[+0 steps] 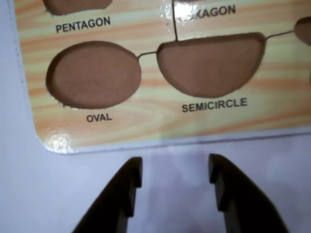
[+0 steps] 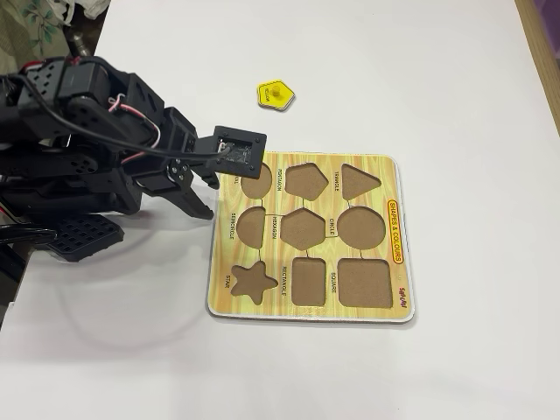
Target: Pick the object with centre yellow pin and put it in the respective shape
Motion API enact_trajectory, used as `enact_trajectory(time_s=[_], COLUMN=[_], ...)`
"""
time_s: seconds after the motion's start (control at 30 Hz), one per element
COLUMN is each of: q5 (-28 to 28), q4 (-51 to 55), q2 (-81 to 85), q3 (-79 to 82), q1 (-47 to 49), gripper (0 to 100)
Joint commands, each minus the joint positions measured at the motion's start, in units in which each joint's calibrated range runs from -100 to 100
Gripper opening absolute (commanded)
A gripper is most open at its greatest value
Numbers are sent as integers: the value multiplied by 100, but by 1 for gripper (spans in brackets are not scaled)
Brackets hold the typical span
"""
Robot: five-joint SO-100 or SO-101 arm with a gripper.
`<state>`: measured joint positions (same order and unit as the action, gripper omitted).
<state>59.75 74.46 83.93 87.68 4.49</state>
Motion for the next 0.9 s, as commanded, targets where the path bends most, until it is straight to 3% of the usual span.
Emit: enact_trajectory(time_s=[0.0,0.33,0.6,0.87], q5=[-28,-39,-133,-91], q4=[-31,82,2156,2381], q2=[-653,-2126,-4092,-5724], q3=[-935,-2842,-5423,-7122], q1=[59,459,615,1983], gripper=[16,16,16,16])
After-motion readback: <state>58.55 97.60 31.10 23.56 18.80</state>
